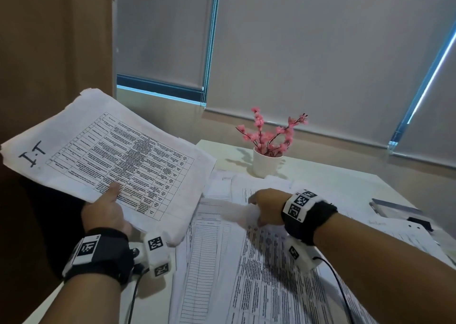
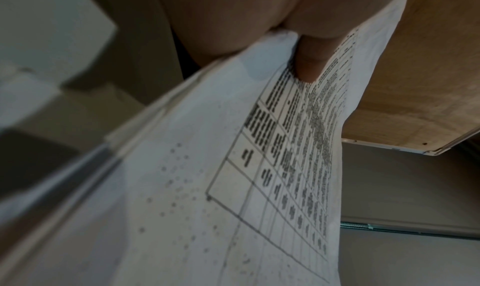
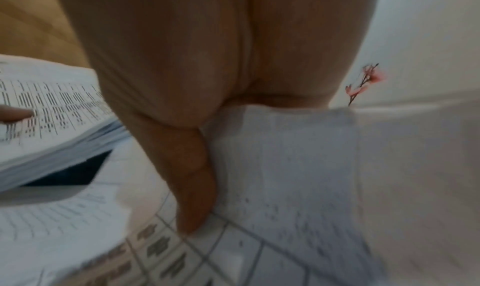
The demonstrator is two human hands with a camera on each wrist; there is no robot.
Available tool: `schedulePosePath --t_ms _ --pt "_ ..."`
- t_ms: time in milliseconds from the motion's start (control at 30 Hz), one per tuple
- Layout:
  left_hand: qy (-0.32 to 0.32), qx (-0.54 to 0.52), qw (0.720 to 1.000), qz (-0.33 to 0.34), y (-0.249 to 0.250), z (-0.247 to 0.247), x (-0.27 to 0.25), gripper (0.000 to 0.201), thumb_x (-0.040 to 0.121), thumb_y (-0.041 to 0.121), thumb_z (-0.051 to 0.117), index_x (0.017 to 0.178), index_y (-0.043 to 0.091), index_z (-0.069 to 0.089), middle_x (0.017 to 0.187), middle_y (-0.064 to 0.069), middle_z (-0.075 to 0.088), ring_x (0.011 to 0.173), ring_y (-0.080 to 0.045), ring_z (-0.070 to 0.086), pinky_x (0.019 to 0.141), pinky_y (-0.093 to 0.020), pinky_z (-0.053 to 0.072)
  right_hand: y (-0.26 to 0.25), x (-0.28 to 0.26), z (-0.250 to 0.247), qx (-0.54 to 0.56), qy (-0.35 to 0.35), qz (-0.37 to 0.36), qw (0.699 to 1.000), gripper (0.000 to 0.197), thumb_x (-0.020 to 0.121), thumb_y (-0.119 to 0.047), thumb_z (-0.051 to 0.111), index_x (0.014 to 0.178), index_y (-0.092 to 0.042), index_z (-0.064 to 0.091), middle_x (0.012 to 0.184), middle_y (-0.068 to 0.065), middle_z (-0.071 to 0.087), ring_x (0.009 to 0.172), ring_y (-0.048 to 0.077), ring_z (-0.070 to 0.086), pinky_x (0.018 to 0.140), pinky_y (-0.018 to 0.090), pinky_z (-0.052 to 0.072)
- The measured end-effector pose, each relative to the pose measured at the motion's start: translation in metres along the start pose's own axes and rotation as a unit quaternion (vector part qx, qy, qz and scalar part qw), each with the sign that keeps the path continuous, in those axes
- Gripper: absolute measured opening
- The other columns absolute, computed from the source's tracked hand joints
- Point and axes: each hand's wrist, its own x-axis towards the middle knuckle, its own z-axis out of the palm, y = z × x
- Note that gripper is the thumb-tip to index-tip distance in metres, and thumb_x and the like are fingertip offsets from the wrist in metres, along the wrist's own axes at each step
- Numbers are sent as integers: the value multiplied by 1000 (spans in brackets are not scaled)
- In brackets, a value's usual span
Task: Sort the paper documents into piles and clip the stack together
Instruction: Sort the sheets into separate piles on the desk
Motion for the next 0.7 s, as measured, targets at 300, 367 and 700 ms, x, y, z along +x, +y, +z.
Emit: schedulePosePath --t_ms 300,367,700 --pt "-105 78 986 104 27 19 -53 35 98 18 65 122 -7 61 79 -4 55 78 -25 58 66 -28 44 29 -91 -68 -2 62 -31 998 28 74 -25 73 61 -26 48 63 -7 50 57 7 43 57 26 37" --pt "-139 106 978 109 26 29 -67 23 97 13 65 117 0 65 84 -1 62 82 -23 64 76 -27 43 34 -111 -89 -16 114 -31 993 16 77 -28 72 73 -24 57 73 -8 58 65 8 51 60 26 41" --pt "-457 277 824 186 29 82 -157 28 89 13 62 67 19 79 72 -1 78 71 -16 75 67 -38 60 53 -158 -169 -77 336 -60 937 16 83 -32 70 97 -25 70 160 -1 25 145 22 27 115 44 30"
